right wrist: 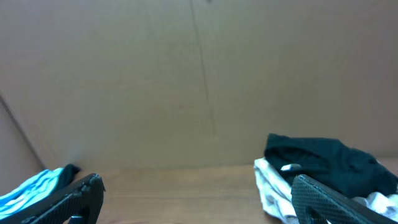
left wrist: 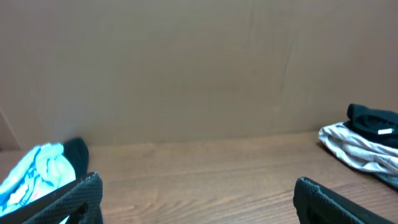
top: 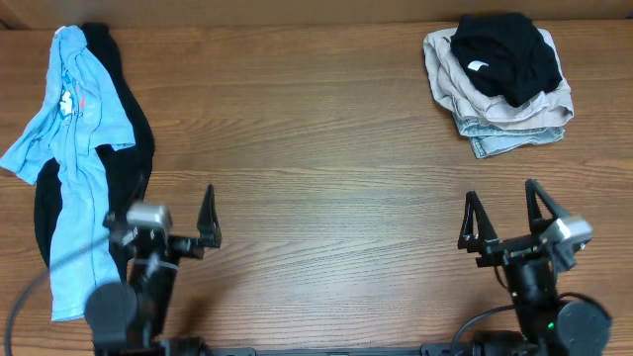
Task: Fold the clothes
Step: 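Reach the left gripper to the light-blue T-shirt and pinch it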
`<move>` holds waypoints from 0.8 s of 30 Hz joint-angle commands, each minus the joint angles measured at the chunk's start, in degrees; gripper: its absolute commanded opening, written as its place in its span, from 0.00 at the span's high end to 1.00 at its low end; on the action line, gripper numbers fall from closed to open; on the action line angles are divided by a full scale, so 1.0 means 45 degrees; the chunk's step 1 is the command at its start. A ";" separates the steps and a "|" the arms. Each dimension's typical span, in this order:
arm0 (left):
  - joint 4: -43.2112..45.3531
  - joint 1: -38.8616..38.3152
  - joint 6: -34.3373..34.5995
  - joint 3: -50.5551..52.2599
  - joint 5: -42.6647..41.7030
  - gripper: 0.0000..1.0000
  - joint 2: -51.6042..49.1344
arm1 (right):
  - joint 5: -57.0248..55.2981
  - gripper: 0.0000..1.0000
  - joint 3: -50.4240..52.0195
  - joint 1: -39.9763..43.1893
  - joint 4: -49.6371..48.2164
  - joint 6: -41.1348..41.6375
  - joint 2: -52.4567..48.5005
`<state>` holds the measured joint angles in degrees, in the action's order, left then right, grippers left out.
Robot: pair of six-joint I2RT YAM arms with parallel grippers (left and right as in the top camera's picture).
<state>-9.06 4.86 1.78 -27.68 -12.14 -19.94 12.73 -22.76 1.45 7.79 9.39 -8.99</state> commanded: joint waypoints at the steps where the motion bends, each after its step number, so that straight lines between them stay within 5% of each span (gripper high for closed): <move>1: -0.0787 -0.0083 0.0175 -0.2361 0.0092 0.00 -0.2171 | 0.0845 0.00 -0.2137 -0.0049 0.0967 -0.0481 -0.1763; 12: -0.7223 -0.0083 -0.1957 -1.0355 0.0311 0.00 -1.0307 | 0.1486 0.00 -0.9238 -0.0049 0.6528 -0.0466 -0.9248; 19: -0.6339 -0.0029 -0.2885 -1.0826 0.0967 0.00 -1.4528 | 0.3298 0.00 -0.9792 -0.0049 0.5751 -0.0413 -1.2784; 22: -0.5867 0.0447 -0.2866 -1.1351 0.1117 0.00 -1.5402 | 0.4197 0.16 -0.9792 -0.0049 0.5761 -0.0423 -1.3828; 24: -0.5489 0.0865 -0.2875 -1.1783 0.1258 0.00 -1.5854 | 0.4653 0.18 -0.9792 -0.0053 0.5809 -0.0423 -1.4523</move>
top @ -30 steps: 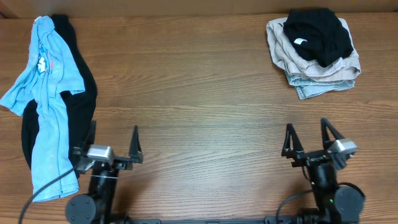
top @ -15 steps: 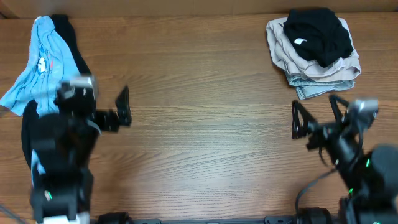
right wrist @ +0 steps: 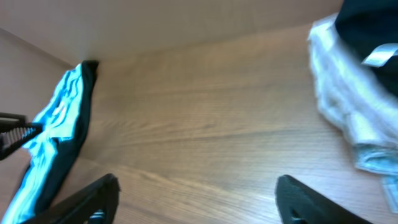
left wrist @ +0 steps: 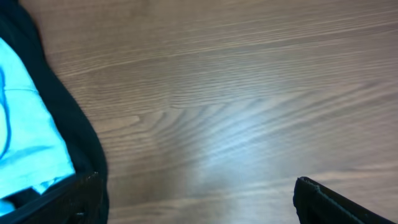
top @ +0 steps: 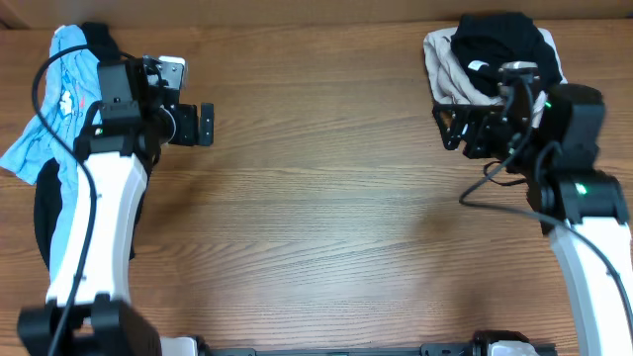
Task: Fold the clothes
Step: 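Reach the left gripper to the light-blue T-shirt and pinch it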
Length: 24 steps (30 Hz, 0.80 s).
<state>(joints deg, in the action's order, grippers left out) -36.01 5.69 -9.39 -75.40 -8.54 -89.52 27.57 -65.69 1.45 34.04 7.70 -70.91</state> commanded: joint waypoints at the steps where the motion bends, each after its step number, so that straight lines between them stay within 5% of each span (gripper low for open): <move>1: 0.0646 0.0962 -0.0384 -0.1433 0.0607 0.00 -0.0617 | 0.1467 0.18 -0.0253 -0.0068 -0.0010 -0.0044 -0.1069; 17: 0.1525 0.4920 0.0087 -0.3002 0.0986 0.01 -0.4090 | 0.0772 0.23 -0.0248 -0.2351 -0.0068 -0.0044 -0.4177; 24: 0.2584 0.5236 -0.0355 -0.3002 0.1020 0.12 -0.5644 | -0.0539 0.27 -0.0238 -0.3220 -0.0068 -0.0044 -0.4177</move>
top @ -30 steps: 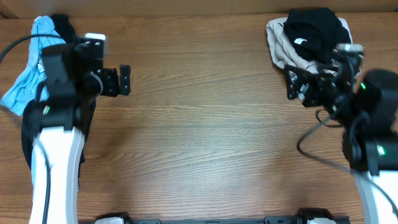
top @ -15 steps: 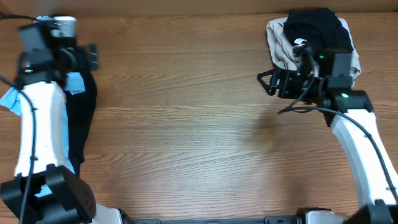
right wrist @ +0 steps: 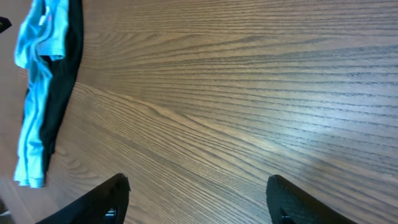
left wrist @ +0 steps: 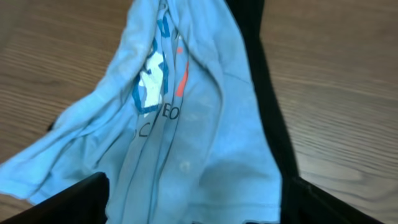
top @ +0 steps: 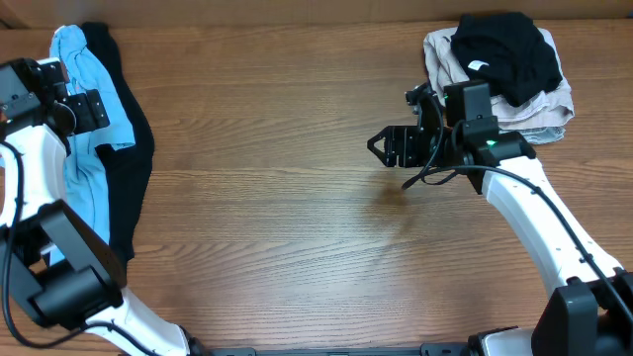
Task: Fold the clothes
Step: 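Reach the left gripper to the light-blue T-shirt and pinch it, then lift the blue T-shirt with the left gripper and carry it rightward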
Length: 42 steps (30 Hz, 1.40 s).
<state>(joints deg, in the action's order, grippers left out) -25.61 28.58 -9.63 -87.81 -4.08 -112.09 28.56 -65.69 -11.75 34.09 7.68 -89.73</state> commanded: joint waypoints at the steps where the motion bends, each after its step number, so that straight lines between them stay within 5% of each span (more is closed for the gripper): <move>1: 0.0423 0.0170 -0.0306 -0.0243 0.0049 0.13 -0.0855 | -0.0821 0.27 -0.0238 -0.0408 -0.0073 -0.0039 0.0005; 9: 0.0801 0.0146 -0.0296 -0.0238 0.0044 0.20 -0.2166 | -0.0821 0.30 -0.0228 -0.0797 -0.0073 -0.0029 0.0005; 27: 0.1141 0.0141 -0.0233 -0.0301 0.0000 0.63 -0.2443 | -0.0826 0.30 -0.0228 -0.0792 -0.0087 0.0005 0.0005; 36: 0.0738 0.0141 -0.0058 -0.0335 0.0000 0.94 -0.2395 | -0.1010 0.33 -0.0228 -0.0792 -0.0170 0.0005 0.0005; 42: 0.0189 0.0058 0.1248 -0.1253 -0.0384 0.96 -0.2059 | -0.1005 0.33 -0.0228 -0.0792 -0.0321 0.0442 0.0005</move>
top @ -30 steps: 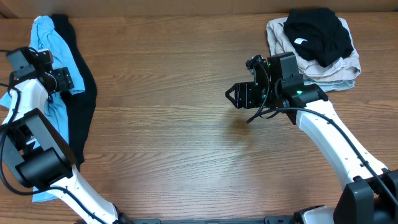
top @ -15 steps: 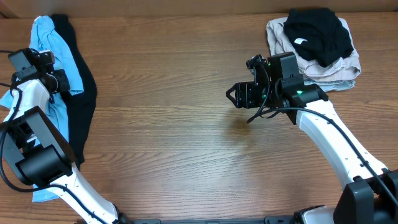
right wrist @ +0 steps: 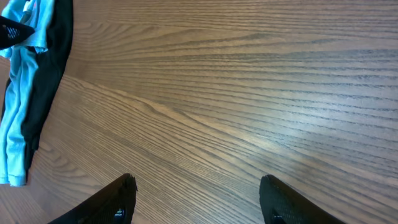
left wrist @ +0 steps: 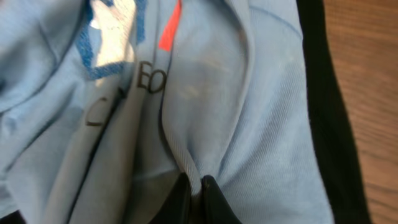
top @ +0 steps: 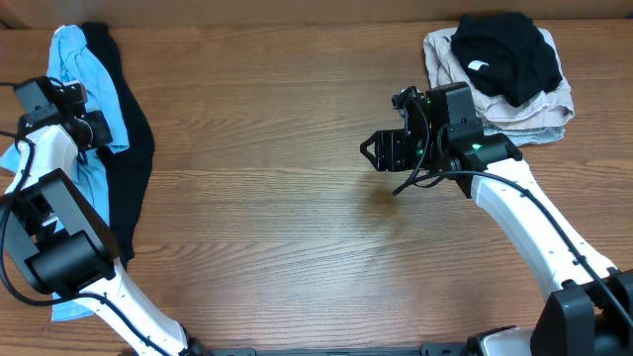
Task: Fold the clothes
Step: 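Lift the blue T-shirt with the left gripper and carry it rightward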
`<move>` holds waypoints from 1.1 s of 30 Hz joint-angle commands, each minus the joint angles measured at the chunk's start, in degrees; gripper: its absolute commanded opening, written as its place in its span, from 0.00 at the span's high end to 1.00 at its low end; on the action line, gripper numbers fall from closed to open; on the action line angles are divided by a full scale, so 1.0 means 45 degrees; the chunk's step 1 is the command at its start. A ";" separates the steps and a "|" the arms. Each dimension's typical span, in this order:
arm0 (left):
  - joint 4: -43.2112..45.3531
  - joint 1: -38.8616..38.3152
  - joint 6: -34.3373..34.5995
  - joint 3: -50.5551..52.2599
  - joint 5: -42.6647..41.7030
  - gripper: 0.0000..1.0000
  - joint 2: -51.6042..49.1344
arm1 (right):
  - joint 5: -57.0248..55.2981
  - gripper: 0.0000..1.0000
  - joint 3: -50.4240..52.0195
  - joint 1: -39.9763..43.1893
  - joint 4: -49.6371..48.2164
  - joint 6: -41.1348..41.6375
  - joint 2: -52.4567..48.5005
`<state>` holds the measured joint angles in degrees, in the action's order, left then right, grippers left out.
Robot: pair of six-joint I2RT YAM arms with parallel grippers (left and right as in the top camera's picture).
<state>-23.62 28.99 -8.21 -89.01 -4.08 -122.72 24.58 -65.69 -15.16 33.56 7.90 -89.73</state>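
A light blue T-shirt (top: 79, 109) with a printed chest lies crumpled on top of a black garment (top: 134, 163) along the table's left edge. My left gripper (top: 91, 127) is down on the blue T-shirt (left wrist: 261, 124) and shut on a pinched fold of its cloth, fingertips (left wrist: 211, 186) together. My right gripper (top: 381, 150) hangs open over bare wood near the table's middle, holding nothing; its view shows the blue T-shirt (right wrist: 15, 112) far left.
A pile of folded clothes (top: 499, 89), beige and grey with a black garment (top: 504, 54) on top, sits at the back right corner. Brown wood table (top: 297, 227) between the two heaps.
My left gripper was open above the blue T-shirt; now it is lower and shut on a fold of it. The right gripper has shifted slightly left, still open.
Both arms stood parked and open at the table's front. Then the left was near the blue shirt at the back left and the right by the folded pile. The left then hung over the shirt, the right near mid-table; now the left grips the shirt.
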 commanded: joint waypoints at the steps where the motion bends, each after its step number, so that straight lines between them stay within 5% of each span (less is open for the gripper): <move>1: -0.0500 -0.0097 0.0933 -0.1331 -0.0704 0.96 0.0408 | -0.0121 0.33 -0.0228 -0.0034 -0.0282 0.0597 0.0005; 17: -0.4765 -0.2229 0.1360 -0.6251 -0.2458 0.96 0.3317 | 0.0121 0.37 -0.0306 -0.0034 -0.0083 0.1020 0.0034; 33: -0.3259 -0.5299 0.2696 -0.6829 -0.3118 0.96 0.7567 | 0.0112 0.38 -0.0709 -0.0034 0.1860 0.0865 0.2953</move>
<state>-40.14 7.73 0.84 -117.78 -16.49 -92.33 24.67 -66.63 -15.16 41.10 12.16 -80.79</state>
